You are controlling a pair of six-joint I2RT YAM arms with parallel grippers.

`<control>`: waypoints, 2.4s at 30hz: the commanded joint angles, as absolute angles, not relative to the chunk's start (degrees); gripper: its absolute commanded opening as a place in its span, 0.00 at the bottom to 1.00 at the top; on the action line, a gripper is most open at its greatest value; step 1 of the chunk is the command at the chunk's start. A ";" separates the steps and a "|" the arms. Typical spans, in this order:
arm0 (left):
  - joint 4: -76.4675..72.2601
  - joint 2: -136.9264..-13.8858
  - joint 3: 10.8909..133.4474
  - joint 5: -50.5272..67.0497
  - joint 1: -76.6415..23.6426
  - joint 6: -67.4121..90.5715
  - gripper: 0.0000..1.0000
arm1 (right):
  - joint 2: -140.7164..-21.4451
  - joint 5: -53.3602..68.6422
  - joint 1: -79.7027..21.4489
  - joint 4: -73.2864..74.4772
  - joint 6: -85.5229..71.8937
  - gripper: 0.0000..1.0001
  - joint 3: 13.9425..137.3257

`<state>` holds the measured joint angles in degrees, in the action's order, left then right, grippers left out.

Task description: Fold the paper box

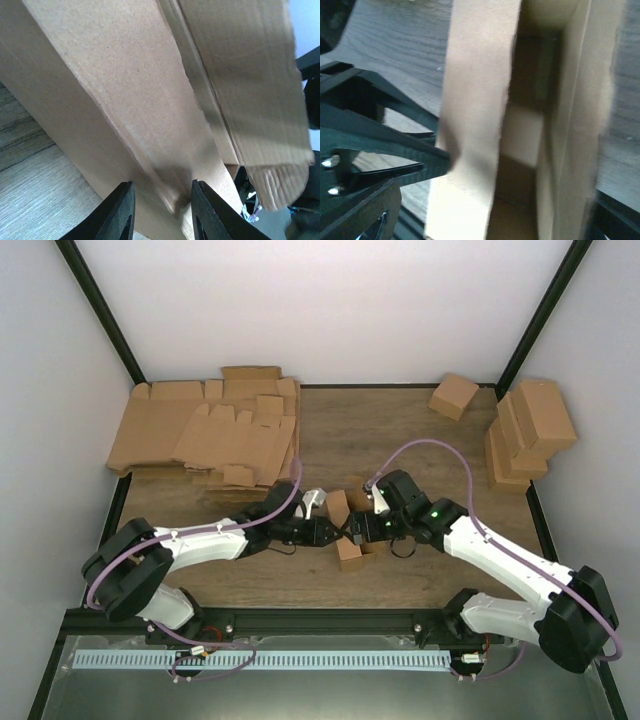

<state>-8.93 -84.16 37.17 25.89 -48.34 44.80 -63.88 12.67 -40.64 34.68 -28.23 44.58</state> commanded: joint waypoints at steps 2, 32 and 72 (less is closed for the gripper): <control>-12.47 -86.46 37.43 25.75 -49.40 45.95 0.33 | -64.79 17.31 -44.05 31.73 -31.20 0.93 44.24; -9.30 -84.42 40.17 21.06 -50.53 48.72 0.36 | -70.58 -0.03 -56.25 41.55 -39.44 0.72 46.98; 13.33 -58.89 35.31 15.84 -22.19 33.98 0.71 | -85.97 5.28 -56.57 37.78 -10.23 0.84 59.94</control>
